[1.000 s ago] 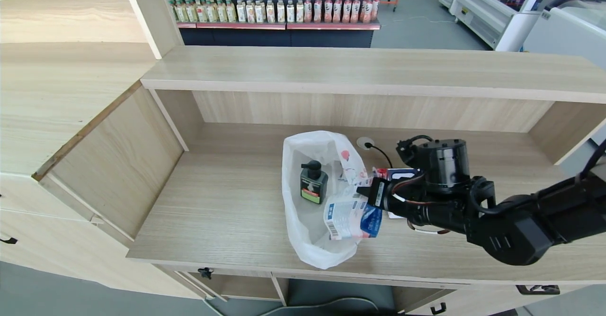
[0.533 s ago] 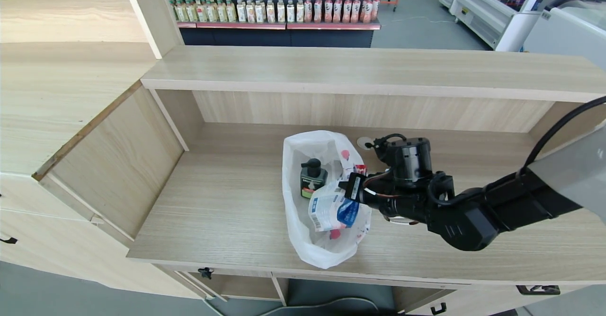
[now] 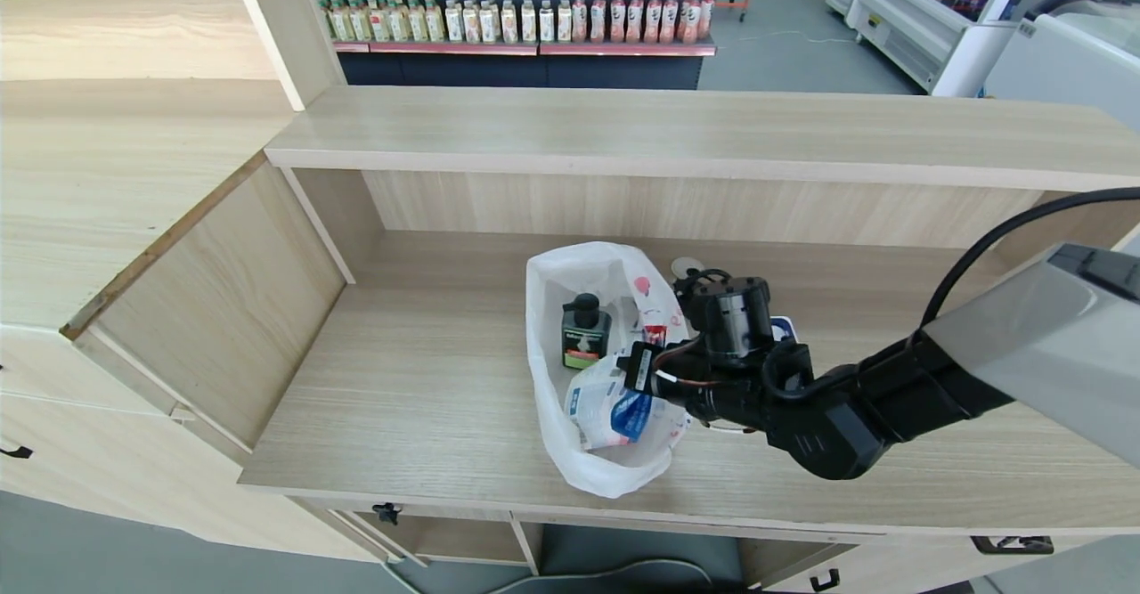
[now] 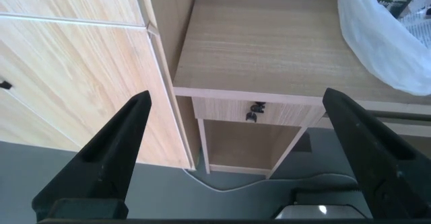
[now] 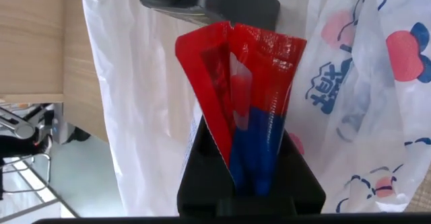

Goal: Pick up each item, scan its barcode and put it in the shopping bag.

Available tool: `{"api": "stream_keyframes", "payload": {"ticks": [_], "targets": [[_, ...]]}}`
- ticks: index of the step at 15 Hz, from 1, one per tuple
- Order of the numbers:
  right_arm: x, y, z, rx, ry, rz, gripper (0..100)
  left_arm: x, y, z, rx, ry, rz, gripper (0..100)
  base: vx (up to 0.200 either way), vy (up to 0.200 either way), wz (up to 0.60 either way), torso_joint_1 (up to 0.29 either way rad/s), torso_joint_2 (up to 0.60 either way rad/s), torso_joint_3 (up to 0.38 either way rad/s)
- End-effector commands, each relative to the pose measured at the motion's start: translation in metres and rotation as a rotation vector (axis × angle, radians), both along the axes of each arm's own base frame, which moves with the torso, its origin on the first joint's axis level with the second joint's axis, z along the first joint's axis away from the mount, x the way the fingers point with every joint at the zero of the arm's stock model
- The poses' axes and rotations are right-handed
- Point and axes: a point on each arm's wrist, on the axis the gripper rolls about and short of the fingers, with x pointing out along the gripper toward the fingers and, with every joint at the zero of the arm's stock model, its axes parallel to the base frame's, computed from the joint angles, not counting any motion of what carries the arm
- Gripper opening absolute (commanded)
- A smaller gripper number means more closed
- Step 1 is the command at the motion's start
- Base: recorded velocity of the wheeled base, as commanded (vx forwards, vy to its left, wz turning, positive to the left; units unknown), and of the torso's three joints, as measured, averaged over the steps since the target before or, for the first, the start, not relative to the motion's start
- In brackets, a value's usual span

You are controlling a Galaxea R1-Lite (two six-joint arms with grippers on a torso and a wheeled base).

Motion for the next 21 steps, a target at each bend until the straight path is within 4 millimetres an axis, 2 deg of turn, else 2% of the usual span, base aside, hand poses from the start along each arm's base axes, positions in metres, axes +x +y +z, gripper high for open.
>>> {"api": "stream_keyframes", "payload": {"ticks": [1,2,7,14,16,18,20,21], "targets": [[0.000,0.001,-0.006,-0.010,0.015,0.001,0,0.000,0.000,0.000,0.000,0.000,0.000,100,0.000,0.000,0.00,0.000,0.00,0.000],[-0.001,0.000,-0.005,-0.009,0.014,0.001,100,0.000,0.000,0.000,0.000,0.000,0.000,100,0.000,0.000,0.00,0.000,0.00,0.000],[-0.004,-0.002,0.016,0.023,-0.033,0.008,100,0.000,0.000,0.000,0.000,0.000,0.000,100,0.000,0.000,0.00,0.000,0.00,0.000],[-0.009,-0.017,0.074,0.122,-0.155,0.021,100,0.000,0.000,0.000,0.000,0.000,0.000,100,0.000,0.000,0.00,0.000,0.00,0.000],[-0.013,-0.024,0.099,0.156,-0.216,0.016,100,0.000,0.000,0.000,-0.001,0.000,0.000,100,0.000,0.000,0.00,0.000,0.00,0.000],[-0.020,-0.040,0.123,0.164,-0.251,-0.011,100,0.000,0.000,0.000,-0.001,0.000,0.000,100,0.000,0.000,0.00,0.000,0.00,0.000],[-0.055,-0.090,0.163,0.011,-0.333,-0.060,100,0.000,0.000,0.000,-0.001,0.000,0.000,100,0.000,0.000,0.00,0.000,0.00,0.000],[-0.075,-0.118,0.171,-0.112,-0.359,-0.104,100,0.000,0.000,0.000,-0.001,0.000,0.000,100,0.000,0.000,0.00,0.000,0.00,0.000]]}}
